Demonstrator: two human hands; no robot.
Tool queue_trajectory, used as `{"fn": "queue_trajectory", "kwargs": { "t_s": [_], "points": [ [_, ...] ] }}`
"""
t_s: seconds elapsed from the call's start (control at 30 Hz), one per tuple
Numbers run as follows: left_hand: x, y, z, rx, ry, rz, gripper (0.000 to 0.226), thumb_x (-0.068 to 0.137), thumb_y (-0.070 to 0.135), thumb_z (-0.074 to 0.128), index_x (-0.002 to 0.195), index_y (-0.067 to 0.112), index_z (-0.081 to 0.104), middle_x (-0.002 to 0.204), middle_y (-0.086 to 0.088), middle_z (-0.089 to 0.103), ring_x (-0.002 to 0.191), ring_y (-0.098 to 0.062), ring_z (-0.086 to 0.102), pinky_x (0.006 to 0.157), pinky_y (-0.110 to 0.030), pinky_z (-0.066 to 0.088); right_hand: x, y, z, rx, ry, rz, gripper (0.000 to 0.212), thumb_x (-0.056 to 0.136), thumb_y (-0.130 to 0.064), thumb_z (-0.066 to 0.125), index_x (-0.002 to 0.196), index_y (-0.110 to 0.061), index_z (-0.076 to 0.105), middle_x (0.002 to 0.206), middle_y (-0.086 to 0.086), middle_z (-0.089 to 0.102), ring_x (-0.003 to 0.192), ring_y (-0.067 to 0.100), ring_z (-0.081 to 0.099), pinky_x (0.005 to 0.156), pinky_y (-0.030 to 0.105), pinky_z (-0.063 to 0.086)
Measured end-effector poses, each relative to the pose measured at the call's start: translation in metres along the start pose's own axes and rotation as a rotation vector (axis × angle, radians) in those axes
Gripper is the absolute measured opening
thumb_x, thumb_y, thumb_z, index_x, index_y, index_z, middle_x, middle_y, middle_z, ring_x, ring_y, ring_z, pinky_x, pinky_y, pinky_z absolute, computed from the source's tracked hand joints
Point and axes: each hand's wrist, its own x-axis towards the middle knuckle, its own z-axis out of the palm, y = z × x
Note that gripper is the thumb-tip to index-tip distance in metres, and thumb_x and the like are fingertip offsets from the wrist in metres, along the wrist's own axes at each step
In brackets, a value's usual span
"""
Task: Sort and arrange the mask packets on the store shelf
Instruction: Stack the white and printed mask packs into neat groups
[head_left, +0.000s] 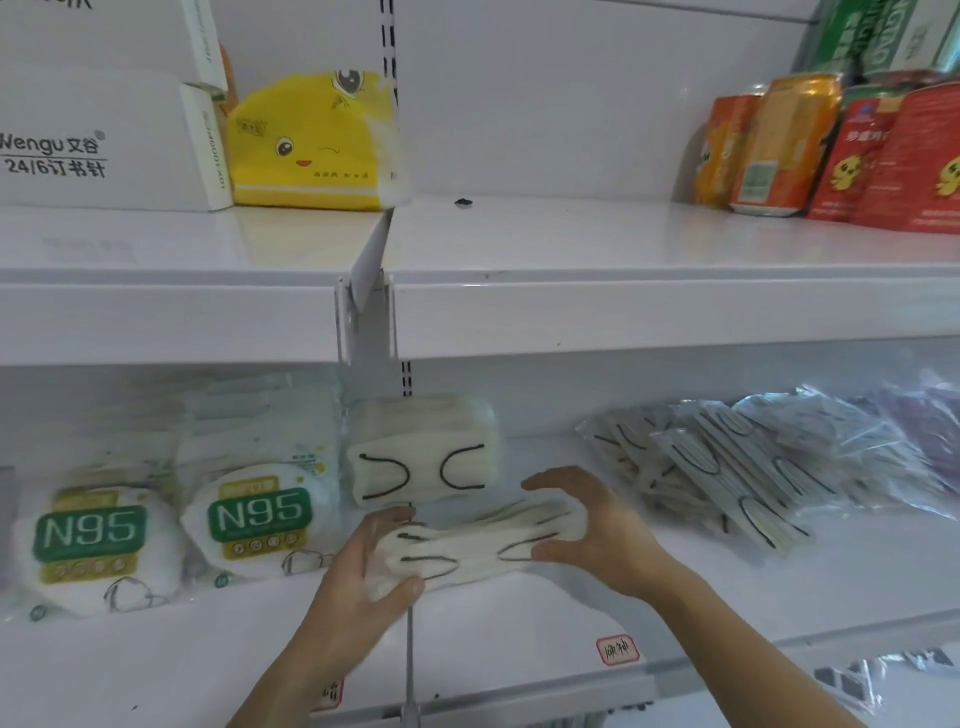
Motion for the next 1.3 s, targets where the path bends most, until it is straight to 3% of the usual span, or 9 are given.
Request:
{"fn": "queue_trajectory", "kwargs": {
  "t_s": [0.3, 0.4, 0.57, 0.7, 0.8, 0.93, 1.03, 1.2, 1.3],
  "points": [
    [0.001, 0.003, 0.007, -0.143, 0.127, -0.149, 0.043, 0.083, 0.008, 0.081, 0.112, 0.032, 0.061, 0.104, 0.033, 0.07, 0.101, 0.012, 0.064, 0.099, -0.02, 0.047, 0.008, 0.016, -0.004, 0.356, 0.067, 0.176, 0.048, 0.066, -0.007, 0.094, 0.104, -0.027, 0.073, 0.098, -0.006, 0.074, 0.087, 0.011, 0.068, 0.077, 0.019, 0.052],
    [-0.001, 0.002, 0.004, -0.195, 0.138, -0.204, 0.04, 0.079, 0.011, 0.084, 0.111, 0.023, 0.064, 0.104, 0.021, 0.075, 0.098, 0.003, 0.068, 0.099, -0.029, 0.049, 0.004, 0.02, -0.011, 0.351, 0.007, 0.154, 0.062, 0.067, -0.013, 0.095, 0.119, -0.031, 0.068, 0.116, -0.018, 0.07, 0.104, 0.0, 0.065, 0.087, 0.017, 0.05],
    [-0.004, 0.0, 0.004, -0.146, 0.084, -0.259, 0.082, 0.072, 0.034, 0.09, 0.141, 0.026, 0.046, 0.145, 0.011, 0.049, 0.137, -0.011, 0.043, 0.12, -0.042, 0.031, 0.006, 0.027, 0.002, 0.452, -0.098, 0.221, 0.05, 0.072, 0.012, 0.084, 0.114, -0.008, 0.066, 0.092, 0.01, 0.072, 0.075, 0.005, 0.073, 0.065, 0.019, 0.055],
    [-0.007, 0.003, 0.003, -0.122, 0.127, -0.242, 0.081, 0.066, 0.032, 0.094, 0.137, 0.025, 0.055, 0.131, 0.006, 0.067, 0.122, -0.013, 0.062, 0.111, -0.048, 0.045, 0.015, 0.03, 0.004, 0.523, -0.038, 0.162, 0.044, 0.072, 0.017, 0.081, 0.107, -0.005, 0.068, 0.085, 0.0, 0.075, 0.076, 0.005, 0.072, 0.065, 0.017, 0.054],
    [-0.008, 0.003, 0.005, -0.108, 0.159, -0.219, 0.057, 0.074, 0.002, 0.087, 0.121, 0.024, 0.063, 0.113, 0.013, 0.075, 0.107, -0.004, 0.069, 0.103, -0.038, 0.052, 0.018, 0.034, -0.002, 0.57, -0.019, 0.117, 0.045, 0.069, 0.01, 0.086, 0.108, -0.007, 0.07, 0.094, 0.007, 0.076, 0.086, 0.018, 0.072, 0.072, 0.027, 0.057],
    [-0.012, 0.007, 0.005, -0.041, 0.089, -0.155, 0.081, 0.074, 0.006, 0.088, 0.13, 0.047, 0.046, 0.123, 0.047, 0.055, 0.12, 0.026, 0.044, 0.096, -0.007, 0.04, 0.008, 0.047, 0.004, 0.56, -0.007, 0.171, 0.056, 0.064, -0.001, 0.088, 0.114, -0.016, 0.07, 0.102, 0.008, 0.074, 0.09, 0.023, 0.071, 0.074, 0.038, 0.06],
    [-0.013, 0.003, 0.002, -0.074, 0.12, -0.179, 0.077, 0.074, 0.005, 0.088, 0.131, 0.041, 0.052, 0.128, 0.028, 0.063, 0.123, 0.008, 0.055, 0.095, -0.019, 0.051, 0.002, 0.055, 0.016, 0.555, -0.02, 0.189, 0.051, 0.065, -0.014, 0.086, 0.112, -0.024, 0.07, 0.103, 0.022, 0.07, 0.097, 0.049, 0.065, 0.084, 0.067, 0.053],
    [-0.013, 0.002, 0.001, -0.029, 0.211, -0.176, 0.049, 0.073, 0.009, 0.09, 0.114, 0.02, 0.065, 0.108, 0.017, 0.074, 0.111, 0.006, 0.063, 0.086, -0.01, 0.049, 0.004, 0.041, 0.022, 0.604, 0.003, 0.156, 0.033, 0.07, -0.009, 0.08, 0.099, -0.022, 0.07, 0.092, 0.013, 0.074, 0.085, 0.035, 0.07, 0.075, 0.048, 0.056],
    [-0.011, 0.011, -0.005, -0.006, 0.237, -0.137, 0.061, 0.06, 0.04, 0.093, 0.113, 0.023, 0.068, 0.113, 0.006, 0.074, 0.112, -0.004, 0.065, 0.092, -0.014, 0.049, 0.009, 0.034, 0.011, 0.608, 0.047, 0.097, 0.038, 0.07, -0.011, 0.084, 0.104, -0.016, 0.069, 0.099, 0.011, 0.075, 0.095, 0.031, 0.072, 0.082, 0.044, 0.058]
  ]
}}
